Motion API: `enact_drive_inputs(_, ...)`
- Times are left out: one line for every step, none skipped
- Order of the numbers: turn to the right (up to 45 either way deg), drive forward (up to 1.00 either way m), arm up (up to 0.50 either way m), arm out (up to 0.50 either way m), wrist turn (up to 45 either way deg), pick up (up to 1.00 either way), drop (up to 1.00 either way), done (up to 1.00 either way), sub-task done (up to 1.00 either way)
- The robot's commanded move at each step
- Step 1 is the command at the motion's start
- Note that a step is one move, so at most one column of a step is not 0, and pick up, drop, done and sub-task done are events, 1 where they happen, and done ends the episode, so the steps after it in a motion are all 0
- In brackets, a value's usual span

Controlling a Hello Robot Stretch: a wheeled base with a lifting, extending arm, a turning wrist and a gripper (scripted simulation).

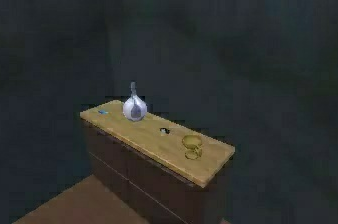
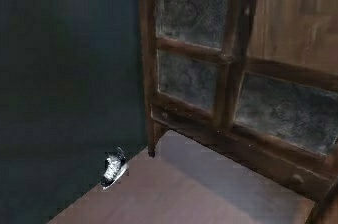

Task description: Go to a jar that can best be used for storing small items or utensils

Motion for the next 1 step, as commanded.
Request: enact_drive_inputs(0.0,0.55,0.00,0.00,0.0,0.00,0.00,0.00,0.00)
